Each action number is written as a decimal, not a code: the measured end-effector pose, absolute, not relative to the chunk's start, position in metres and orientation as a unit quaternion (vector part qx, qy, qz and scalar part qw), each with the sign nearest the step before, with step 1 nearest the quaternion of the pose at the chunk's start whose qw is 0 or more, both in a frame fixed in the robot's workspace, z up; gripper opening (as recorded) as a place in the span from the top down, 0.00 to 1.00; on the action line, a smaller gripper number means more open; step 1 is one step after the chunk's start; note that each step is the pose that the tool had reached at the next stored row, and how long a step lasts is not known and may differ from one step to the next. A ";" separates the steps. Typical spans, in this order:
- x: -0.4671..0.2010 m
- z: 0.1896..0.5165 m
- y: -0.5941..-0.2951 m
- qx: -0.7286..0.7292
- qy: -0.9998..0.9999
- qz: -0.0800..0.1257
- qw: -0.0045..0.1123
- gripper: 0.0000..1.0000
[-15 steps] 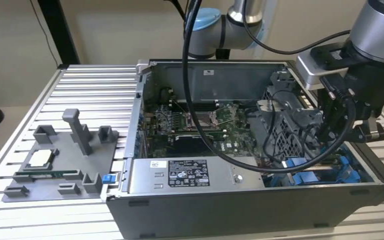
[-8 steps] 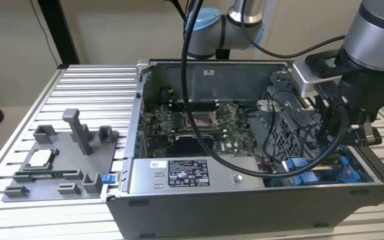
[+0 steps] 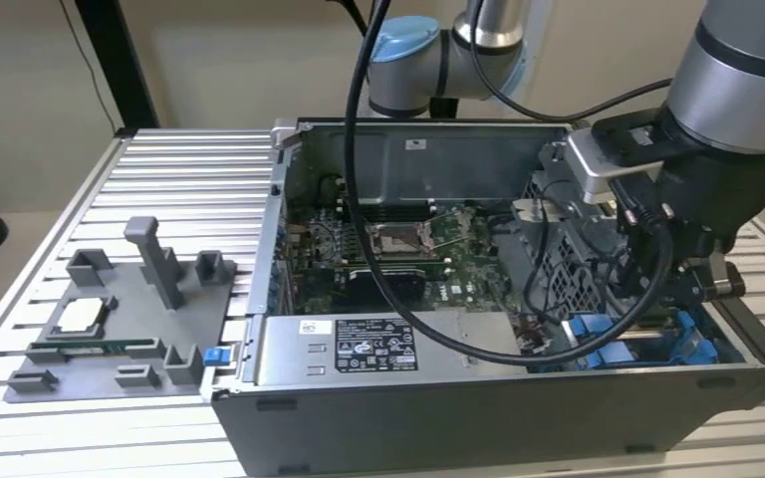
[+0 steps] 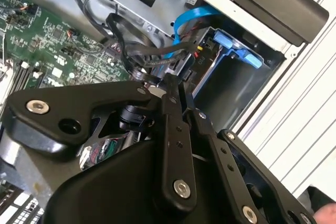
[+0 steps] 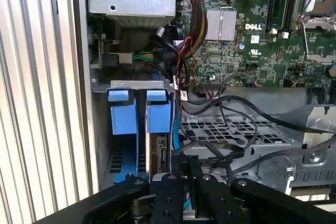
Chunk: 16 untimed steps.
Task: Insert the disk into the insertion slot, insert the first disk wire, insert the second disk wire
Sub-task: 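Insert the second disk wire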
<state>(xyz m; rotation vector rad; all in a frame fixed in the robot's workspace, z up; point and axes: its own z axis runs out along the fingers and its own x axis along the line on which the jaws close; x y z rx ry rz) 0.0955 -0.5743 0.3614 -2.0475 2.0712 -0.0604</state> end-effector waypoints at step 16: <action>0.098 0.352 -0.590 -0.696 0.708 -0.021 0.114 1.00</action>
